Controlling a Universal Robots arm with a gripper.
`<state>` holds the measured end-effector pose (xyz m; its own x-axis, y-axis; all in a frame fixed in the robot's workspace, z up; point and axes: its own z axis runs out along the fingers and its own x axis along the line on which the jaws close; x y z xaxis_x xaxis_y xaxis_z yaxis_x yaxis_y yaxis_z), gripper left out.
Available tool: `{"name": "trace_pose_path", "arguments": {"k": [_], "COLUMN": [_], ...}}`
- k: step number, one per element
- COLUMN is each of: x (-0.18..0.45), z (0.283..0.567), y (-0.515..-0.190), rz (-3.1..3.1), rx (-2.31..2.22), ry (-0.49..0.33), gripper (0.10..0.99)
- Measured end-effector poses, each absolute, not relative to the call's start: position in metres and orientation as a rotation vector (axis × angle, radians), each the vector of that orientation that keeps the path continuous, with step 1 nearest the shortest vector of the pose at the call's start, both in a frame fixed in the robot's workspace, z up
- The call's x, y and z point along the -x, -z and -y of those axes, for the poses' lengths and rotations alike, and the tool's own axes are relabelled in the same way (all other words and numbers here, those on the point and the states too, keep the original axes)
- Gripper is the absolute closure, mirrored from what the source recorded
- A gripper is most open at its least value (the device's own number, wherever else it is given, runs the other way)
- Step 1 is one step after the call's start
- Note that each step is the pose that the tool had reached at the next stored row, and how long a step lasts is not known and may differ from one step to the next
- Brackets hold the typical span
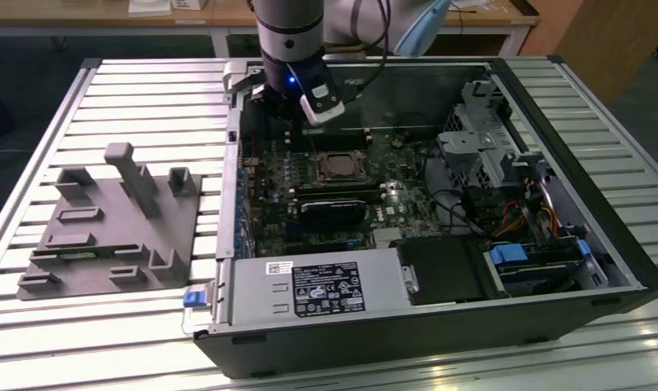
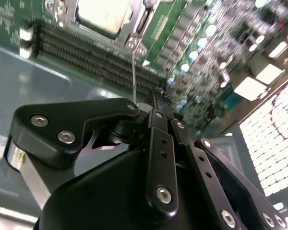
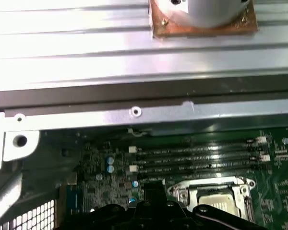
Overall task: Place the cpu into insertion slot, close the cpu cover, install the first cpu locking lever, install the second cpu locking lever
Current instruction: 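Install the first cpu locking lever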
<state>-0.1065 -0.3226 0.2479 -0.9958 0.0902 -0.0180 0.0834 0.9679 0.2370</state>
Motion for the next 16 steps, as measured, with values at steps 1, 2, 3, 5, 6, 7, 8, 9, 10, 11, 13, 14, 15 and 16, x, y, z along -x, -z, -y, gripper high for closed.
{"name": "trace_pose_path", "arguments": {"k": [1, 2, 3, 5, 6, 7, 8, 9, 10, 11, 13, 14, 15, 16], "x": [0.107, 0.107, 0.107, 0.106, 0.106, 0.105, 0.105, 0.104, 0.102, 0.101, 0.098, 0.097, 0.096, 0.094], "z": [0.323, 0.323, 0.323, 0.323, 0.323, 0.323, 0.323, 0.323, 0.323, 0.323, 0.323, 0.323, 0.323, 0.323], "y": [-0.248, -0.248, -0.248, -0.247, -0.247, -0.247, -0.247, -0.246, -0.246, -0.246, -0.245, -0.245, -0.245, -0.245], "rz": [-3.086, -3.084, -3.084, -3.083, -3.083, -3.083, -3.083, -3.083, -3.083, -3.083, -3.083, -3.083, -3.083, -3.083], "rx": [-0.136, -0.137, -0.137, -0.137, -0.137, -0.137, -0.137, -0.137, -0.137, -0.137, -0.137, -0.137, -0.137, -0.137], "ry": [-0.389, -0.406, -0.415, -0.418, -0.418, -0.418, -0.418, -0.418, -0.418, -0.418, -0.418, -0.418, -0.418, -0.418], "gripper": [0.98, 0.98, 0.98, 0.98, 0.98, 0.98, 0.98, 0.98, 0.98, 0.98, 0.98, 0.98, 0.98, 0.98]}}
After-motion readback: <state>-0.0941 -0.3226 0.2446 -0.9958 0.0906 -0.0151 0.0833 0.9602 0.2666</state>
